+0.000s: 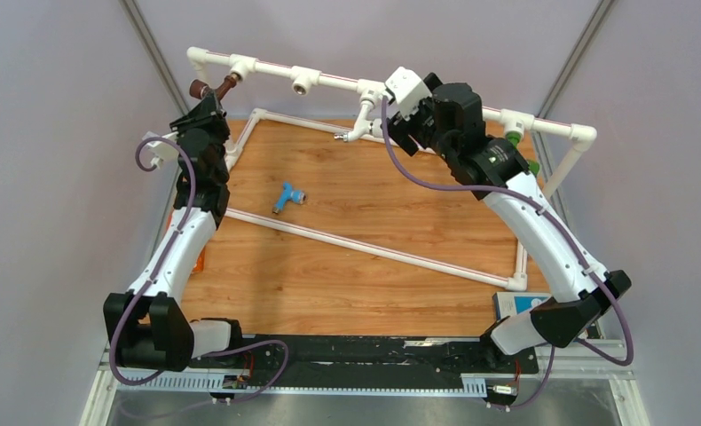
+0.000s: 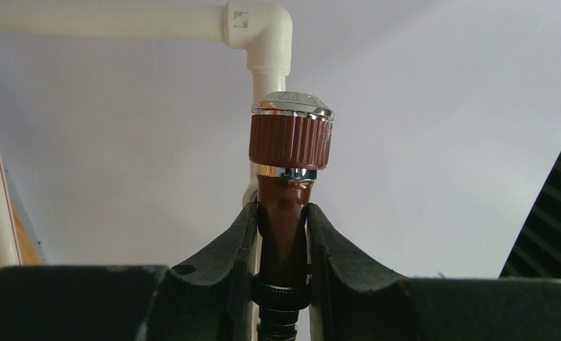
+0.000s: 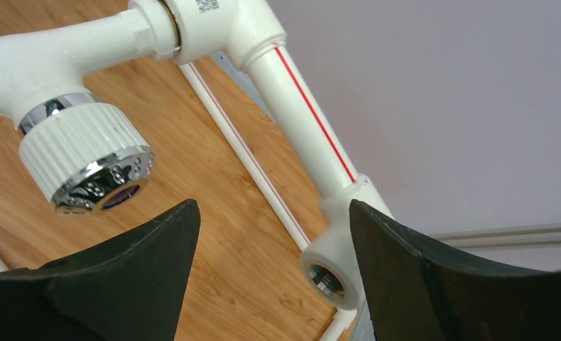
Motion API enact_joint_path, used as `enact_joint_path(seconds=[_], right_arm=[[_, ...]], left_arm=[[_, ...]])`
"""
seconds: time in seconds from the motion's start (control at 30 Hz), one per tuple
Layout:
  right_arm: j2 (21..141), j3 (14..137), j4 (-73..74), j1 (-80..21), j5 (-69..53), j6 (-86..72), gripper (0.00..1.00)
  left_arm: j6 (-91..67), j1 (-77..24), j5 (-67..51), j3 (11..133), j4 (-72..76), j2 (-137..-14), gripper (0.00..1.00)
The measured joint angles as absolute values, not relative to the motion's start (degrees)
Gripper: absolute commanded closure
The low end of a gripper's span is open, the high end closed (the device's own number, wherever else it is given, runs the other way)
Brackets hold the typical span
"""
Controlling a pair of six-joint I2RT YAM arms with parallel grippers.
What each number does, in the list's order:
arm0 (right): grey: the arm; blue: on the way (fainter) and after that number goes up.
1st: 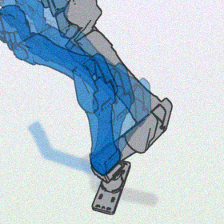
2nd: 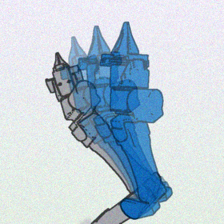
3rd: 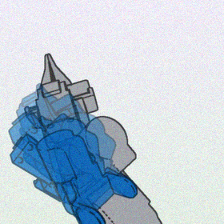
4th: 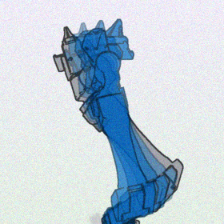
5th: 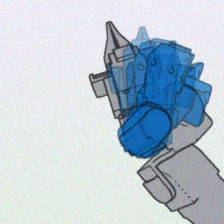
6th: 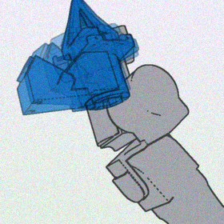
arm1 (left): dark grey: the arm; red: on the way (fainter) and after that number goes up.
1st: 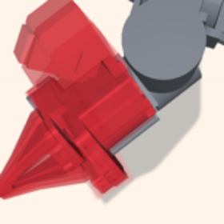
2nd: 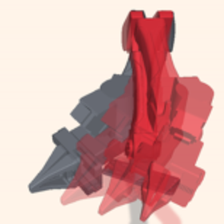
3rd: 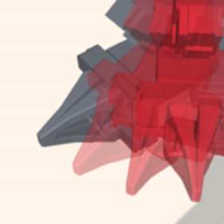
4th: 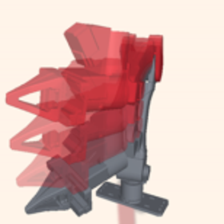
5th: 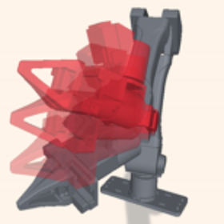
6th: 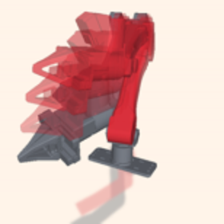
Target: Install the water faucets
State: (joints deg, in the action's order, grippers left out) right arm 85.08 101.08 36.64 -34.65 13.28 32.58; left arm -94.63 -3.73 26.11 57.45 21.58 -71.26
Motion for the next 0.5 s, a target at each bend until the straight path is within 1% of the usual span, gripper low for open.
enact_joint_path(seconds=[0.07,0.2,0.33,0.5], right_arm=[[83.59,101.08,36.6,-33.34,12.03,32.8,0.1],[80.82,101.08,36.75,-28.16,9.47,34.02,0.09],[79.02,101.08,38.44,-22.55,5.74,36.8,0.09],[78.65,101.06,42.92,-18.41,0.97,41.32,0.11]], left_arm=[[-94.59,-3.73,26.02,57.95,21.82,-71.92,1.0],[-94.41,-3.73,26.06,58.11,21.85,-72.16,1.0],[-94.06,-3.73,26.06,58.76,21.93,-72.51,1.0],[-93.78,-3.73,26.02,59.33,21.91,-73.08,1.0]])
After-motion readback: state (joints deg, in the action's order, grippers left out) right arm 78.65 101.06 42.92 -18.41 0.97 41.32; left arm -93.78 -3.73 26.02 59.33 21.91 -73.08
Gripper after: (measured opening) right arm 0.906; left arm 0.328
